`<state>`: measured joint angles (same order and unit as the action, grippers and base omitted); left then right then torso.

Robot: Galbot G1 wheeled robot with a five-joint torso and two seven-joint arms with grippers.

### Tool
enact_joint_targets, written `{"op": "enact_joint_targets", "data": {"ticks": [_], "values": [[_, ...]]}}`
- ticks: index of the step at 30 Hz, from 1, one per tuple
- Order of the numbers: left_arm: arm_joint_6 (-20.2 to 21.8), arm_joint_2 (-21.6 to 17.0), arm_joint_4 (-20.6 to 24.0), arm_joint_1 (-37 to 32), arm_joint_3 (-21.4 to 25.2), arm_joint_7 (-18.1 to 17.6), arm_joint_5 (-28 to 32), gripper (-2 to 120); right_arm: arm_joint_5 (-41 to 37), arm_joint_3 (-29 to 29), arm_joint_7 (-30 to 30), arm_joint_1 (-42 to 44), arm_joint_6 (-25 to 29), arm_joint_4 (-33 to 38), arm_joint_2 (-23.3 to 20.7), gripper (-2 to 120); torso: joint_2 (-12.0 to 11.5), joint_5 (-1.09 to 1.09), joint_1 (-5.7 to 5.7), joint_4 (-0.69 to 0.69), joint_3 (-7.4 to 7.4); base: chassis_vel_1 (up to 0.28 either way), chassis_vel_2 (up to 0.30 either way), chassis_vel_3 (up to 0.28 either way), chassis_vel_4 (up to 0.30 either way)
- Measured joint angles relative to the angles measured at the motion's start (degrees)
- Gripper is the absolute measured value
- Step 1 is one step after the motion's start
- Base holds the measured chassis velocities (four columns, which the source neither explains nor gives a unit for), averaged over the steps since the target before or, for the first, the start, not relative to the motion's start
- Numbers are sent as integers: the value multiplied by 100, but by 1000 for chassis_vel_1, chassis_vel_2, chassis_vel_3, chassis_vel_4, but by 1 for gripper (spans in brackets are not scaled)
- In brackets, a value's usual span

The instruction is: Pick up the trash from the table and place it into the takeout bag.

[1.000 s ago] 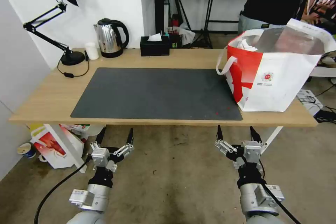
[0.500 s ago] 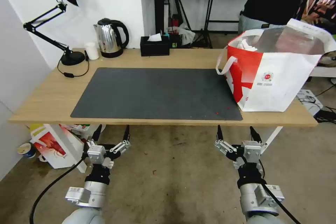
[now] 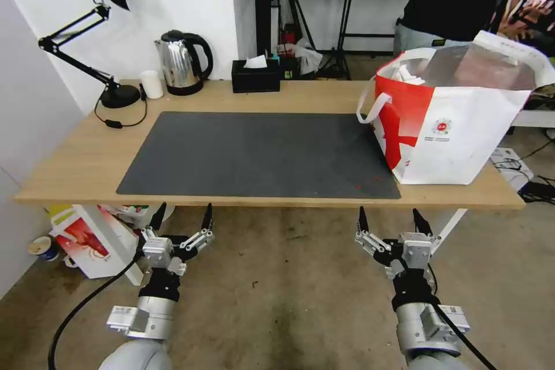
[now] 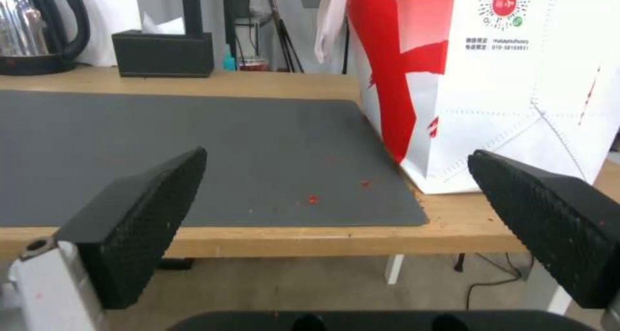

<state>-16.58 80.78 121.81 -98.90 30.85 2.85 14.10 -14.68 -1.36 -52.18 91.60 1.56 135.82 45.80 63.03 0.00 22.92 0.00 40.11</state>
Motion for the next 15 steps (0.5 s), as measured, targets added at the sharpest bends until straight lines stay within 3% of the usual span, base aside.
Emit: {"op": "enact_joint_targets", "data": {"ticks": [15], "values": [[8, 0, 0, -1, 0, -3, -1, 100, 0, 0, 0, 0, 0, 0, 0, 100, 0, 0, -1, 0, 0, 0, 0, 0, 0]]}}
